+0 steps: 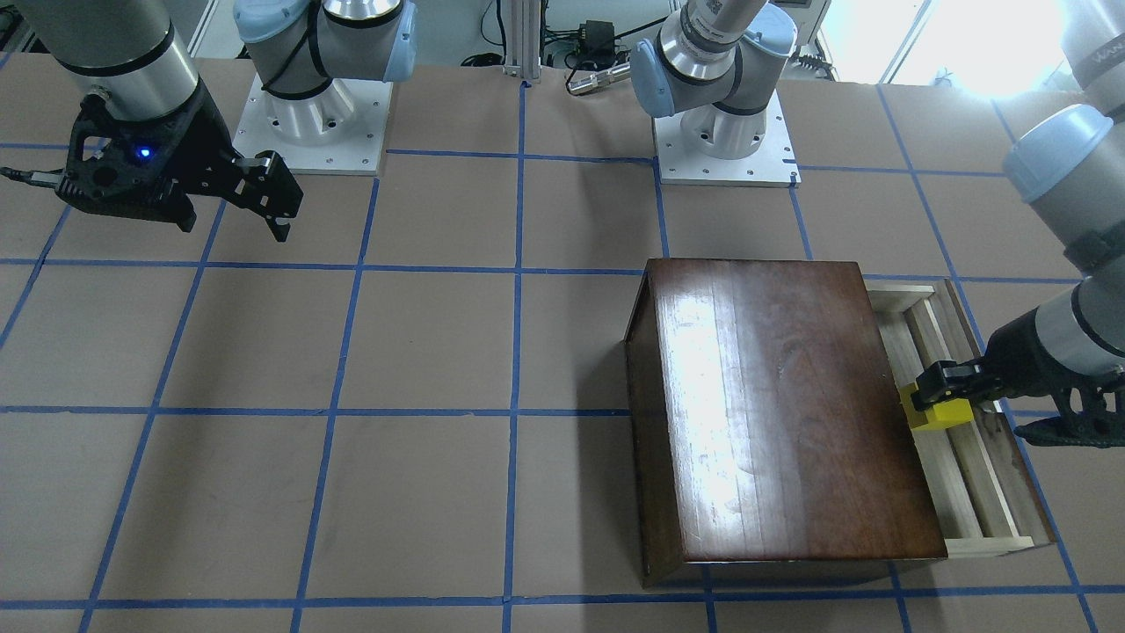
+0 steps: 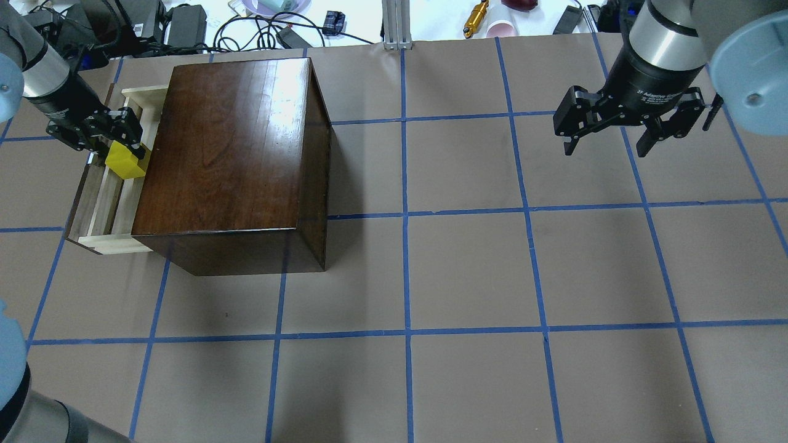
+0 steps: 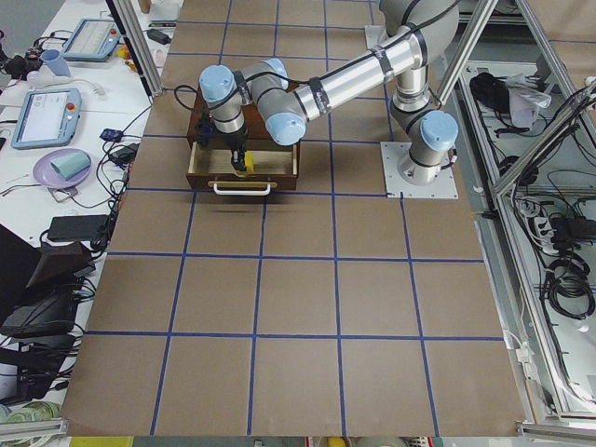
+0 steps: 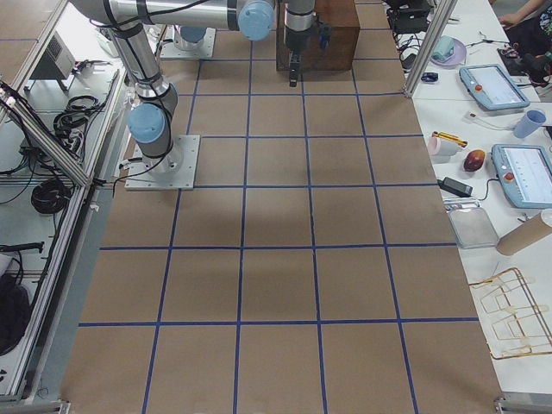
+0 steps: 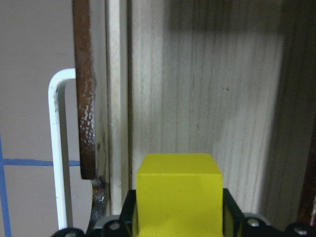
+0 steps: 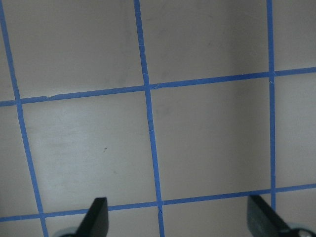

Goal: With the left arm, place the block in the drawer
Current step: 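Lower the cube into the drawer and open the left gripper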

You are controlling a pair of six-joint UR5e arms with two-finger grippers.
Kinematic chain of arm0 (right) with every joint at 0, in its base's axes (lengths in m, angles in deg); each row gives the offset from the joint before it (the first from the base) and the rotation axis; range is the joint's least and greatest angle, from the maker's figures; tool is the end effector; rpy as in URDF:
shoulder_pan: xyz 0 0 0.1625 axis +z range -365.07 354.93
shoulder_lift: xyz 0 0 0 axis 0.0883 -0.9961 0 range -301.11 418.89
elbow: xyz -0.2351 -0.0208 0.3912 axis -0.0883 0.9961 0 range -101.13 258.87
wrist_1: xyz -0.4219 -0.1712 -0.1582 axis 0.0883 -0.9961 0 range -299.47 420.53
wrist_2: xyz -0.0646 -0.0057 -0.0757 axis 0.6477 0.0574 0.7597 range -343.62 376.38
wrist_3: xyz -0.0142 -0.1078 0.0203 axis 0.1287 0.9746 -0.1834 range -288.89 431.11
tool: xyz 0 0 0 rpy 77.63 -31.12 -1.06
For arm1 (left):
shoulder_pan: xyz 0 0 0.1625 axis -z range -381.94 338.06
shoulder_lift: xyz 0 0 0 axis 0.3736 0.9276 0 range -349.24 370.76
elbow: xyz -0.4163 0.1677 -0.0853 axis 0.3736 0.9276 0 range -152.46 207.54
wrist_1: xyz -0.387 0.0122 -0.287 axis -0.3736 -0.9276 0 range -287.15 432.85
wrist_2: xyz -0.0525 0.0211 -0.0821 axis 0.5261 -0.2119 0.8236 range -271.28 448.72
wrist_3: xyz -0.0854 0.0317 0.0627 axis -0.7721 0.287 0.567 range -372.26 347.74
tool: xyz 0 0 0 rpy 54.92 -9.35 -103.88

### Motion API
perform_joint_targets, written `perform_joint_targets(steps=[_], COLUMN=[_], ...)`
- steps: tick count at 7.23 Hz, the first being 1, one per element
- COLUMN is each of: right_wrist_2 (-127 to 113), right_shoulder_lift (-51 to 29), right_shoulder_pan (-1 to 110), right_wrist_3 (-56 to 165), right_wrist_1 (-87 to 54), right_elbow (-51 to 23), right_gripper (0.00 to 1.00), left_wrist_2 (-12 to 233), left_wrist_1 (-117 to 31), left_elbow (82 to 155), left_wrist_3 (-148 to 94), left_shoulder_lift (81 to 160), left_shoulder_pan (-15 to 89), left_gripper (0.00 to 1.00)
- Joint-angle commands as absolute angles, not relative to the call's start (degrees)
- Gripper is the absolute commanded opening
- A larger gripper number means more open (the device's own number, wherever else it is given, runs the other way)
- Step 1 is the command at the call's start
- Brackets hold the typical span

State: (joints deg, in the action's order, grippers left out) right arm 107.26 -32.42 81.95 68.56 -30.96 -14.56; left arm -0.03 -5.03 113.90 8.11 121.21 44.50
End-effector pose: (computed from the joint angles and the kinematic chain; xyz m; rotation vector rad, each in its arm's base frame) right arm 0.1026 -0.5570 0.4906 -0.1508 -3.1227 -0.0171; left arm 0.1527 -0.6897 0.3381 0.0876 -3.0878 -0.1049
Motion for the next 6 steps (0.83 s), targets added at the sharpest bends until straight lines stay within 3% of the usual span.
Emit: perform_joint_targets(steps=[1,6], right_wrist_2=[107.3,107.3], right_shoulder_lift=[-32.4,-32.4], right_shoulder_pan=[81.9,81.9], right_wrist_3=[68.6,68.6], right_wrist_1=[-31.0,-31.0], right_elbow=[-14.6,-14.6], right_gripper=[1.0,1.0], left_wrist_2=[0.0,-0.4], left_wrist_1=[-4.8,-8.0], left_elbow=[114.0,113.0], left_wrist_3=[7.9,7.3], left_shoulder_lift=[121.5,117.2], left_shoulder_pan=[44.5,44.9], left_gripper=[0.98,1.0])
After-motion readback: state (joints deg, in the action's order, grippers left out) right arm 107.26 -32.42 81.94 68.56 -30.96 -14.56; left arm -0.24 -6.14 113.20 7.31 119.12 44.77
